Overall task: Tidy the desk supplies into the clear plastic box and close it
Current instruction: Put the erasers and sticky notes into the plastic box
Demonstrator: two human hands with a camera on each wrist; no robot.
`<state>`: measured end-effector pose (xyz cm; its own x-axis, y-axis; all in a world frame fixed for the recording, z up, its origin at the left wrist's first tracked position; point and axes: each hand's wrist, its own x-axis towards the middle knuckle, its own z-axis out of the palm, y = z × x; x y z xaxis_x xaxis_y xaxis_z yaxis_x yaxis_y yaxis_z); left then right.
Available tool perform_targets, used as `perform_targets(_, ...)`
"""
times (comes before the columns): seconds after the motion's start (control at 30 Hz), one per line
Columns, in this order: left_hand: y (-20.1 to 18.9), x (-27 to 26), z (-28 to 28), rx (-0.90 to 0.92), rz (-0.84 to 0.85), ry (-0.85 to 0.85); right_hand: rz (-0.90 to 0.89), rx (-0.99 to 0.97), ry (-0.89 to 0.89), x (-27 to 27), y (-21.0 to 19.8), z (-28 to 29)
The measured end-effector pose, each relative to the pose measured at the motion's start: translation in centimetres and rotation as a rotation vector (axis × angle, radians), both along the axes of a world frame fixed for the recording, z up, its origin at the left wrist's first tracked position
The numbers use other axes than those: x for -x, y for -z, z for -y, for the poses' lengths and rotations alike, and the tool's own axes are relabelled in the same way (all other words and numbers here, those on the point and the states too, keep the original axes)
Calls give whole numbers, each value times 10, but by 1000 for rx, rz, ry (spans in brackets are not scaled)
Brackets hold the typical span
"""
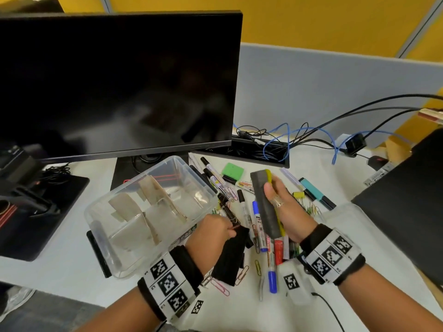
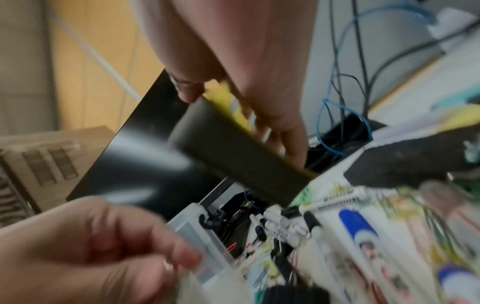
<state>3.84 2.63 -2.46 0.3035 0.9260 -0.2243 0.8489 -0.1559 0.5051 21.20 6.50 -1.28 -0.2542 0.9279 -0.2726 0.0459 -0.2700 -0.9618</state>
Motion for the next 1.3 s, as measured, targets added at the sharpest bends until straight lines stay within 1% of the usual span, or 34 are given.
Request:
perform_targets(0.03, -1, 3, 3, 48, -35, 50, 104, -56, -1, 1, -5, -5)
perform_targets(0.07, -3, 5, 5, 82, -87, 90, 160, -103, 6, 5, -9, -8)
perform_targets(0.13, -11, 16, 9, 16, -144, 93, 175, -123, 29, 16, -18, -15)
perform_targets(0.2, -25, 37, 8, -167, -41, -15, 133, -103, 0, 34, -28, -22)
perform_targets(0.23, -29, 53, 7, -267, -23, -84, 139, -121, -37, 46, -32, -25)
perform_targets(0.27, -34, 67, 3, -389, -56, -147, 175, -159, -92, 59, -34, -28)
perform_targets(0.3, -38, 80, 0, -439, -167, -205, 248, -220, -154, 74, -34, -31)
perform_targets(0.33, -40, 93, -3, -433, -289, -260, 347, -302, -211, 90, -33, -32)
perform_targets(0.37, -45, 100, -5, -304, -384, -325, 450, -389, -254, 105, -30, -32)
perform_targets(0.43, -48, 112, -3, 8, -484, -415, 605, -526, -286, 133, -21, -32)
perform_targets(0.5, -42, 118, 0, 177, -497, -392, 698, -589, -269, 152, -12, -33)
perform_targets(0.67, -34, 113, 11, 466, -306, -256, 919, -652, -328, 169, -6, -35)
perform_targets(0.7, -31, 113, 13, 491, -307, -231, 958, -658, -356, 170, -6, -35)
perform_targets(0.77, -26, 112, 16, 484, -381, -180, 1060, -703, -451, 171, -5, -32)
perform_targets(0.8, -24, 111, 17, 456, -442, -162, 1082, -755, -494, 171, -4, -32)
perform_targets(0.83, -20, 110, 17, 426, -508, -155, 1064, -838, -514, 169, -2, -32)
perform_targets(0.87, -16, 109, 18, 394, -566, -160, 1004, -875, -501, 165, -1, -32)
perform_targets(0.93, -13, 106, 18, 325, -602, -205, 871, -860, -438, 149, 0, -37)
perform_targets(1.0, -7, 105, 21, 216, -569, -257, 775, -784, -322, 119, 4, -41)
perform_targets(1.03, -8, 104, 21, 150, -557, -255, 756, -746, -269, 101, 9, -43)
perform_targets(1.07, -8, 102, 22, 148, -564, -244, 763, -702, -246, 82, 17, -43)
perform_targets(1.1, -6, 101, 23, 121, -572, -235, 784, -644, -275, 64, 23, -41)
perform_targets(1.13, -5, 99, 24, 61, -591, -222, 834, -559, -371, 49, 29, -37)
perform_targets(1.2, -7, 94, 23, 19, -596, -204, 920, -408, -691, 30, 39, -23)
perform_targets(1.23, -7, 92, 21, -8, -596, -187, 948, -391, -839, 26, 44, -17)
perform_targets(1.27, -5, 91, 21, -12, -586, -168, 975, -429, -951, 25, 47, -11)
perform_targets(1.3, -7, 88, 20, -31, -577, -146, 1000, -508, -1033, 26, 50, -8)
